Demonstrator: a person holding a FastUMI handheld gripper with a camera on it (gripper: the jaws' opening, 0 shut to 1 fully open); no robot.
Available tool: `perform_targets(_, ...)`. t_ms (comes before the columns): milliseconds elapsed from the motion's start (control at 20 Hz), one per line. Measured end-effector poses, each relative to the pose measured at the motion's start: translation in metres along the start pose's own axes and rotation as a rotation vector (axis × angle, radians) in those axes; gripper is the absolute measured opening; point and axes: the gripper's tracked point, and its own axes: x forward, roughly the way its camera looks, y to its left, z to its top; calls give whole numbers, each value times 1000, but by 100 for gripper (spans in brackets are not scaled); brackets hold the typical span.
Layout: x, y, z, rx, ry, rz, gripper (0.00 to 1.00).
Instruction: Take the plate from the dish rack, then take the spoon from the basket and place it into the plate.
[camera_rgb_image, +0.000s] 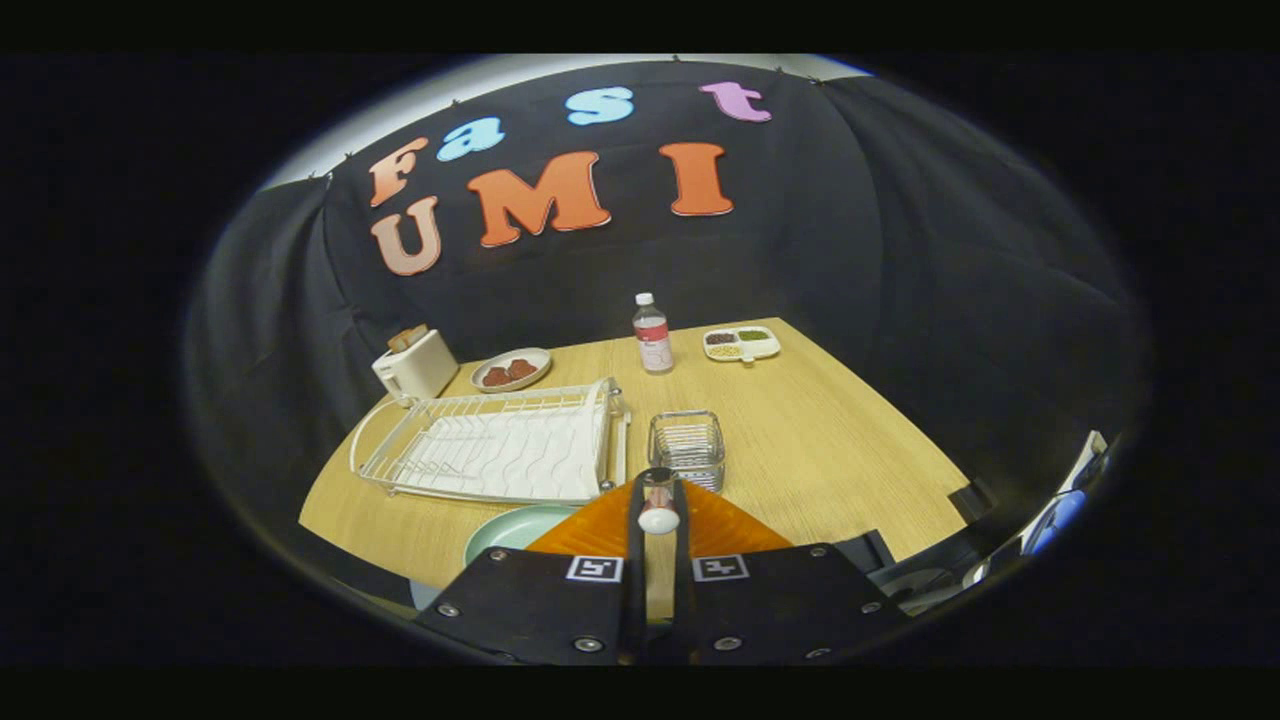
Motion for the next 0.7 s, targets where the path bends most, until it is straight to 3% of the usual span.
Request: perform_targets(700, 17, 75, -76, -65, 184, 192, 11)
